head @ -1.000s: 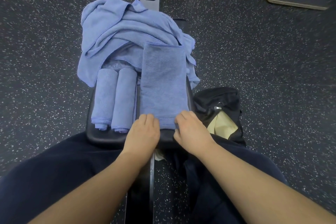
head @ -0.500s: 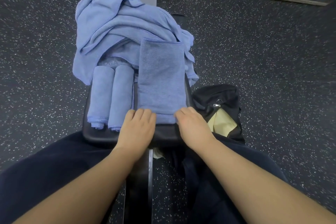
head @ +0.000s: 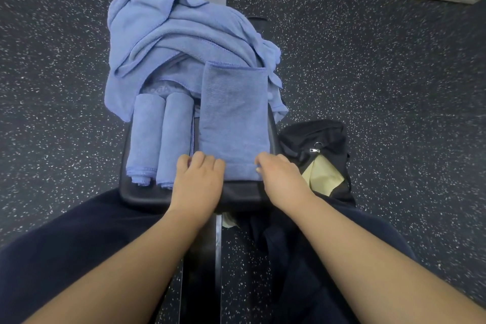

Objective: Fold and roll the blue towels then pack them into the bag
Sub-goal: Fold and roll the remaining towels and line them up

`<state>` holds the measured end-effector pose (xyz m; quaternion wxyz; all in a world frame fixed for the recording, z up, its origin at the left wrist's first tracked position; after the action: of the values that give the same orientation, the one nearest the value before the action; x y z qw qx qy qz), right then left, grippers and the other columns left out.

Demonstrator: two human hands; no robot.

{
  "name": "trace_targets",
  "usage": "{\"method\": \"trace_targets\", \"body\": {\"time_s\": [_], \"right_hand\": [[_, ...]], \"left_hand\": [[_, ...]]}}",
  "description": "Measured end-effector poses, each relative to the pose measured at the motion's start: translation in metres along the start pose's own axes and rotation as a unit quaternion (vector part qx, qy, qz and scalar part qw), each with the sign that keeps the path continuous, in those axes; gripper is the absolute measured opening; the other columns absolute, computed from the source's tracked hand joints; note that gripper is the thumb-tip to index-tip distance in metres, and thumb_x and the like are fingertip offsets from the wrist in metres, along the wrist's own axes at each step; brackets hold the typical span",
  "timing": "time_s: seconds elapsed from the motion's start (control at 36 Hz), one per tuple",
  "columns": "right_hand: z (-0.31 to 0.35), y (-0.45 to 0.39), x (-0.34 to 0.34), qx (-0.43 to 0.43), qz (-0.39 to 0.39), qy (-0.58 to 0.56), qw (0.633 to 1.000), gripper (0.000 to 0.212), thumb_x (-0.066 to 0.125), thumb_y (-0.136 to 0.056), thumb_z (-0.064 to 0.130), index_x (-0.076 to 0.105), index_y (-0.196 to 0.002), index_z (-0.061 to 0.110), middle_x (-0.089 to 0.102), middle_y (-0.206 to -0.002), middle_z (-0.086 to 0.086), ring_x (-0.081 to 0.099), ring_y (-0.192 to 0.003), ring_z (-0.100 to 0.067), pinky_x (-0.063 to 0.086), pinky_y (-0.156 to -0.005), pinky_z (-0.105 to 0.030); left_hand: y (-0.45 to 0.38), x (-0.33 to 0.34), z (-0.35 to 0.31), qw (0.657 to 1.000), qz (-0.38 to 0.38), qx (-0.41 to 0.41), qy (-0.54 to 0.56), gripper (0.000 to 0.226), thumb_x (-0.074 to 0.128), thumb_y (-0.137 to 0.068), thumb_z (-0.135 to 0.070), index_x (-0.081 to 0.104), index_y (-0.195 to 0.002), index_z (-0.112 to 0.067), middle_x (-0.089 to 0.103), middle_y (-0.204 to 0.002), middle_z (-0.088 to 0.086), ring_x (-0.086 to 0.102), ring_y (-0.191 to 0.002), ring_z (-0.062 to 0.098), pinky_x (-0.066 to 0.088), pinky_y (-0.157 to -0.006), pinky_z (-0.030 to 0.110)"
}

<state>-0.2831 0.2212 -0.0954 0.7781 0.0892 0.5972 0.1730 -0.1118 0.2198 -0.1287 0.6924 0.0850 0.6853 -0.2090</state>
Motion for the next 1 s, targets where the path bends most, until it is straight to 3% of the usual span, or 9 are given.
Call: {"method": "trace_targets", "body": {"time_s": [0.14, 0.19, 0.28, 0.42, 0.67, 0.72, 0.81, 0.89, 1.0], "right_hand": [[-0.001, -0.003, 0.010, 0.004, -0.017, 0.044, 0.999, 0.022, 0.038, -0.102, 0.018, 0.054, -0.113, 0.009, 0.046, -0.113, -0.008, 0.043, -0.105, -0.028, 0.028, -0.075, -0.034], [0.002, -0.003, 0.009, -0.001, -0.054, 0.043, 0.998, 0.007, 0.061, -0.090, 0.011, 0.063, -0.092, 0.005, 0.052, -0.096, -0.012, 0.051, -0.090, -0.034, 0.035, -0.068, -0.038], [0.005, -0.004, 0.009, -0.001, -0.101, 0.057, 0.993, 0.024, 0.084, -0.062, 0.004, 0.061, -0.066, 0.008, 0.052, -0.075, -0.009, 0.052, -0.067, -0.031, 0.041, -0.054, -0.035], [0.004, -0.006, 0.011, -0.007, -0.058, 0.018, 0.998, 0.013, 0.052, -0.085, -0.009, 0.059, -0.091, 0.001, 0.043, -0.098, -0.010, 0.047, -0.091, -0.028, 0.042, -0.073, -0.037], [0.011, -0.002, 0.006, -0.041, -0.083, -0.006, 0.996, 0.025, 0.046, -0.079, -0.015, 0.058, -0.095, 0.000, 0.052, -0.099, -0.016, 0.048, -0.095, -0.032, 0.040, -0.070, -0.039], [0.012, -0.003, 0.008, -0.037, -0.080, 0.005, 0.996, 0.023, 0.051, -0.075, -0.017, 0.060, -0.090, -0.001, 0.055, -0.092, -0.016, 0.051, -0.092, -0.033, 0.039, -0.065, -0.036], [0.014, -0.005, 0.016, -0.023, -0.107, 0.006, 0.994, 0.025, 0.071, -0.053, -0.011, 0.058, -0.068, 0.004, 0.054, -0.068, -0.011, 0.056, -0.066, -0.030, 0.045, -0.058, -0.032], [0.017, -0.005, 0.021, -0.027, -0.112, 0.030, 0.993, 0.027, 0.078, -0.050, 0.007, 0.057, -0.068, 0.008, 0.055, -0.067, -0.008, 0.056, -0.066, -0.026, 0.045, -0.062, -0.026], [0.014, -0.007, 0.022, -0.039, -0.105, 0.051, 0.992, 0.040, 0.085, -0.042, 0.002, 0.057, -0.070, 0.010, 0.055, -0.069, -0.007, 0.057, -0.067, -0.024, 0.051, -0.056, -0.026]], "left_hand": [[0.000, 0.002, 0.001, 1.000, -0.002, -0.008, -0.020, 0.023, 0.035, -0.068, -0.004, 0.057, -0.068, -0.011, 0.051, -0.072, 0.009, 0.041, -0.077, 0.029, 0.026, -0.070, 0.039], [-0.002, 0.000, 0.001, 1.000, 0.010, -0.007, -0.021, 0.023, 0.035, -0.068, -0.003, 0.056, -0.069, -0.011, 0.050, -0.070, 0.008, 0.045, -0.072, 0.029, 0.025, -0.069, 0.039], [-0.004, -0.004, 0.001, 1.000, 0.023, -0.010, -0.015, 0.017, 0.053, -0.063, 0.000, 0.055, -0.075, -0.012, 0.051, -0.068, 0.007, 0.049, -0.069, 0.028, 0.024, -0.067, 0.038], [-0.008, -0.012, -0.007, 1.000, 0.008, 0.030, -0.006, 0.020, 0.063, -0.058, 0.001, 0.056, -0.072, -0.012, 0.051, -0.074, 0.007, 0.048, -0.071, 0.028, 0.024, -0.067, 0.037], [0.000, -0.004, -0.013, 0.998, 0.044, 0.047, 0.024, 0.026, 0.072, -0.057, 0.005, 0.058, -0.076, -0.006, 0.049, -0.073, 0.011, 0.046, -0.066, 0.029, 0.034, -0.053, 0.035], [0.000, -0.002, -0.014, 0.998, 0.041, 0.033, 0.039, 0.027, 0.075, -0.057, 0.003, 0.058, -0.077, -0.006, 0.050, -0.074, 0.012, 0.046, -0.067, 0.029, 0.034, -0.054, 0.036], [0.000, 0.001, -0.015, 0.999, 0.035, 0.013, 0.038, 0.026, 0.076, -0.061, -0.002, 0.059, -0.080, -0.007, 0.053, -0.078, 0.011, 0.047, -0.070, 0.029, 0.036, -0.060, 0.037], [0.000, 0.003, -0.014, 0.999, 0.028, 0.015, 0.030, 0.015, 0.057, -0.071, -0.001, 0.061, -0.084, -0.008, 0.055, -0.082, 0.010, 0.050, -0.073, 0.029, 0.036, -0.064, 0.036], [-0.002, 0.001, -0.012, 0.999, 0.032, 0.018, 0.023, 0.018, 0.052, -0.070, -0.001, 0.060, -0.085, -0.008, 0.056, -0.083, 0.010, 0.052, -0.075, 0.028, 0.035, -0.066, 0.036]]}}
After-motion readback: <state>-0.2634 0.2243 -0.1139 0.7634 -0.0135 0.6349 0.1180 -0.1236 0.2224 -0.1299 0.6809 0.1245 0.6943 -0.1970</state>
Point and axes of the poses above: each hand's wrist, its own y-axis away from the middle knuckle, its own x-axis out of the palm, z = x × y, the point moved 1 cm from there along -y, towards the middle knuckle
